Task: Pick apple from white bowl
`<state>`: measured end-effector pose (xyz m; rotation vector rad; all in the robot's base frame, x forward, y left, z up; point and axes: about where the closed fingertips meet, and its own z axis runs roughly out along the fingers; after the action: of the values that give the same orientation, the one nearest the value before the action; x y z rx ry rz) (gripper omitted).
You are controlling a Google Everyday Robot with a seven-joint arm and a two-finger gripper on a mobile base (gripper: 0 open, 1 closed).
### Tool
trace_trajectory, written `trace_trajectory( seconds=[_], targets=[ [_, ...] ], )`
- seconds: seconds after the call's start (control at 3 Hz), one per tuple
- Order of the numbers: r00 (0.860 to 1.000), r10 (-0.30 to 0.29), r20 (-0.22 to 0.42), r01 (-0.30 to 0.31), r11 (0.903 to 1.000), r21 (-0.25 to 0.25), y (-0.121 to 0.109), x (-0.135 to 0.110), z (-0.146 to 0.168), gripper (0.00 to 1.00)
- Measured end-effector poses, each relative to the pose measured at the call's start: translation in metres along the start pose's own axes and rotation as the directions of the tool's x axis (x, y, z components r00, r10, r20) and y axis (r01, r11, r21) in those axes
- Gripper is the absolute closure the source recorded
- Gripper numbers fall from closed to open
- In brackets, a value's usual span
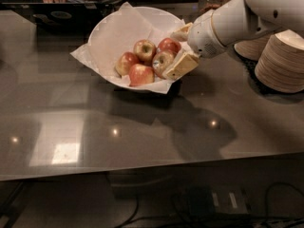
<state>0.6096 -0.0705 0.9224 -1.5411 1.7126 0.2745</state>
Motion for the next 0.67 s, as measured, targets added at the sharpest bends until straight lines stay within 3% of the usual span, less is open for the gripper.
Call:
trace_trajectory(
  seconds=[0.33, 0.67],
  targets=[
    [1.000, 0.000, -0.002, 0.000, 1.0000, -0.004, 0.0017, 0.0001, 0.0021, 0.36],
    [1.000, -0.004, 0.001, 0.004, 0.9999, -0.010, 0.0036, -0.0022, 0.0030, 0.36]
  ],
)
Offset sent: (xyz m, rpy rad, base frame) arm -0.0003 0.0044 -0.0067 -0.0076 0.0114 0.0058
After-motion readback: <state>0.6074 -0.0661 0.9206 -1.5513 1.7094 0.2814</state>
